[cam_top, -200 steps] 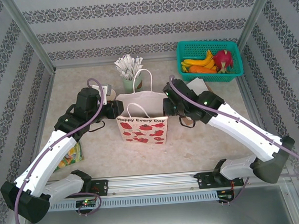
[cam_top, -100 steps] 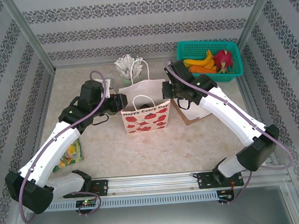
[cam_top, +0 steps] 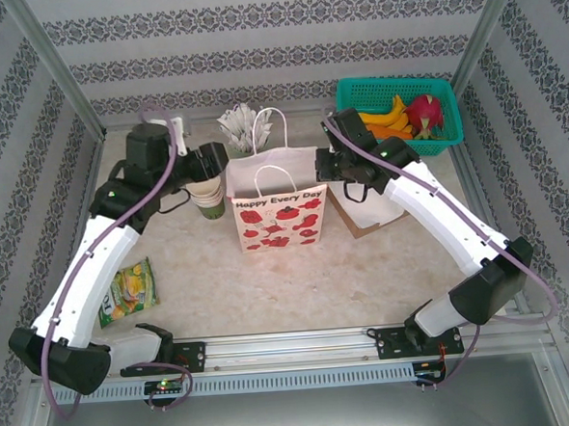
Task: Pack the takeout coffee
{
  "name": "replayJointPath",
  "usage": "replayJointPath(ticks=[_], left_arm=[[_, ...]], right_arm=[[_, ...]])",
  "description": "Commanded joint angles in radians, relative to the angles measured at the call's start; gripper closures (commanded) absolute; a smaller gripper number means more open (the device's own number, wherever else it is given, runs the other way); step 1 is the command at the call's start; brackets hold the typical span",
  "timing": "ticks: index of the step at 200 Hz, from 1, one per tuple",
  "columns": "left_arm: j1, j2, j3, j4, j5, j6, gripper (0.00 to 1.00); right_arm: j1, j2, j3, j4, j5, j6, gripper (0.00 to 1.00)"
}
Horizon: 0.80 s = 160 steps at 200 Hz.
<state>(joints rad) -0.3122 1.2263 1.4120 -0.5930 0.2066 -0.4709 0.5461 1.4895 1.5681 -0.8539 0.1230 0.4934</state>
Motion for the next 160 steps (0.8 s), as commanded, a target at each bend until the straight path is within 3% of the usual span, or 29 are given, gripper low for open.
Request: replayJointPath(ticks=[1, 24, 61, 95, 124, 160], left_arm=[[0.021, 0.028, 0.072, -0.087, -0.066, 0.044, 0.28], [0.03, 0.131, 0.12, -0.084, -0.116, 0.071, 0.27], [0.033, 0.363, 0.256, -0.068, -0.073, 0.14, 0.34], [0.032, 0.527, 0.351, -0.042, -0.092, 0.219, 0.49], [0.036, 0.623, 0.447, -0.058, -0.103, 0.248, 0.51], [0.052, 0.644, 0.47, -0.017, -0.021, 0.234, 0.47]], right_arm=[[-0.038, -0.022, 0.023, -0.037, 0.022, -0.027, 0.9], [-0.073, -0.031, 0.021, -0.033, 0.013, -0.031, 0.9], [-0.081, -0.014, 0.042, -0.041, 0.031, -0.011, 0.89], [-0.08, -0.021, 0.023, -0.007, 0.015, 0.015, 0.71], [-0.069, -0.037, 0.02, -0.006, 0.04, 0.002, 0.48], [-0.044, -0.072, -0.004, 0.011, 0.106, -0.031, 0.3]])
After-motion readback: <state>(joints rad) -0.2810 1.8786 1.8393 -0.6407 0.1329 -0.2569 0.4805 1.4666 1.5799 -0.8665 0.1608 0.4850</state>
